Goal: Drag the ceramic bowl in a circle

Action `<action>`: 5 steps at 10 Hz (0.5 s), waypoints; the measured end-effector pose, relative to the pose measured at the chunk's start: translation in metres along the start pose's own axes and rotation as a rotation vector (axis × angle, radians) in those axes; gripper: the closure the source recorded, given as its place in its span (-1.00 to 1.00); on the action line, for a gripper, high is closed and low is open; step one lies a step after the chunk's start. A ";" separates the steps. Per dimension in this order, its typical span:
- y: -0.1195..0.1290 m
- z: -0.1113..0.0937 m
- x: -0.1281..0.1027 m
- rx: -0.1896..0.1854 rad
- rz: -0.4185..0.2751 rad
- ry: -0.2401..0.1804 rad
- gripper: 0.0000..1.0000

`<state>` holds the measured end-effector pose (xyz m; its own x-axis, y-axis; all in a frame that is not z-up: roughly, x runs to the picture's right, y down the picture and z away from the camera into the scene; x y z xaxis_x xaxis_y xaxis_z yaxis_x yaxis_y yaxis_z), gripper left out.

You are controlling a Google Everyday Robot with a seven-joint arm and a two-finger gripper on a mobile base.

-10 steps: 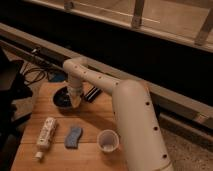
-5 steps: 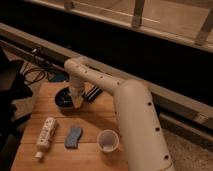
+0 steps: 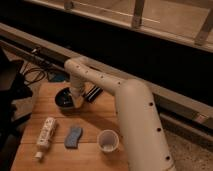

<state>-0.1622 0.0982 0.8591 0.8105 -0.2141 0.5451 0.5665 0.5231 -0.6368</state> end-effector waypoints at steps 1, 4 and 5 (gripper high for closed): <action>0.000 0.000 0.000 0.001 0.002 0.000 0.07; -0.012 0.014 -0.010 -0.014 0.007 -0.002 0.58; -0.016 0.019 -0.015 -0.023 -0.002 -0.005 0.76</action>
<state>-0.1866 0.1090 0.8716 0.8085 -0.2110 0.5494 0.5717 0.5034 -0.6479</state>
